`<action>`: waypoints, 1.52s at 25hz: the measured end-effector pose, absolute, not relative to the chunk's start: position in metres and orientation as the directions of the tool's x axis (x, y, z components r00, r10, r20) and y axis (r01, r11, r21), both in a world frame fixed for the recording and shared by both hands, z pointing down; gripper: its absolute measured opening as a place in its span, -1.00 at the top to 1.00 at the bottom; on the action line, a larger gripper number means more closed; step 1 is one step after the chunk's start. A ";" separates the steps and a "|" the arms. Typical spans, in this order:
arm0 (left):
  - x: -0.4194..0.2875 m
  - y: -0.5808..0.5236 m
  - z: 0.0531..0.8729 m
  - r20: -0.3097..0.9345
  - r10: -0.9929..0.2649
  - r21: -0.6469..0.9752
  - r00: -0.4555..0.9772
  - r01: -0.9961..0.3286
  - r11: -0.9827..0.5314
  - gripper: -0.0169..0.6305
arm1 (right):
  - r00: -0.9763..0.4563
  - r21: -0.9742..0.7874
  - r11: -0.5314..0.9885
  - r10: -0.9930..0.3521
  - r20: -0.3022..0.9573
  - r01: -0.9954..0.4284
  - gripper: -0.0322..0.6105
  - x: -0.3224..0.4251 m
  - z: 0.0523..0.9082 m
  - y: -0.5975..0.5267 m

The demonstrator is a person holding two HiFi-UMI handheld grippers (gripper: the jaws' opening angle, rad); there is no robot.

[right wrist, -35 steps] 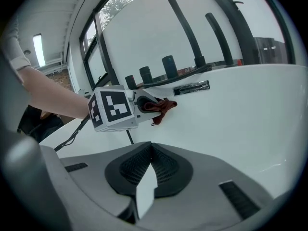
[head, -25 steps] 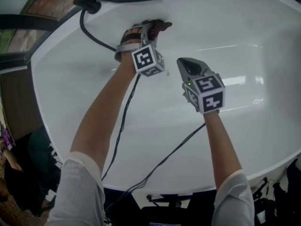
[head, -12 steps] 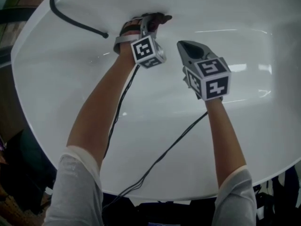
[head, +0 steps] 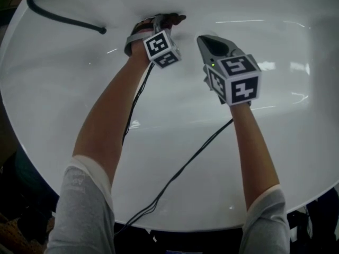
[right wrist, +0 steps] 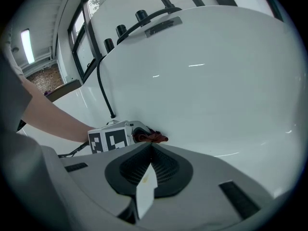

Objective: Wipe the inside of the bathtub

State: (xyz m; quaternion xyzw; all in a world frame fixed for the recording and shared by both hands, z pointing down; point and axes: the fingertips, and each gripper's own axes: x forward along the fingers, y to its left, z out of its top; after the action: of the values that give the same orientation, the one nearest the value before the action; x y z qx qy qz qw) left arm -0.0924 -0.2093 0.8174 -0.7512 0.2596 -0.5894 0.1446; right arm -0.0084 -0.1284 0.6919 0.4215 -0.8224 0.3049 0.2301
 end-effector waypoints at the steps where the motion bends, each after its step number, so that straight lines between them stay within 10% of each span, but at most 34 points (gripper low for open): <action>1: -0.093 -0.208 0.825 0.820 -0.547 -0.508 0.168 -0.224 -0.831 0.67 | -0.537 -0.308 0.457 -0.552 0.638 -0.835 0.88 -0.007 0.695 -0.127; 12: -0.105 -0.186 0.882 0.938 -0.309 -0.234 0.159 -0.371 -0.899 0.68 | -0.512 -0.308 0.424 -0.554 0.656 -0.852 0.88 0.017 0.721 -0.122; 38: -0.066 -0.020 0.890 0.965 -0.184 -0.168 0.188 -0.100 -0.981 0.69 | -0.478 -0.311 0.373 -0.550 0.684 -0.874 0.88 0.026 0.715 -0.095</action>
State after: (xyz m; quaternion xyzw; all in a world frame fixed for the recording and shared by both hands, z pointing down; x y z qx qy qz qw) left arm -0.0663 -0.0204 0.8900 -0.7701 0.0922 -0.6304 0.0334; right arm 0.0264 -0.0954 0.7154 0.4495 -0.7923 0.3340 0.2424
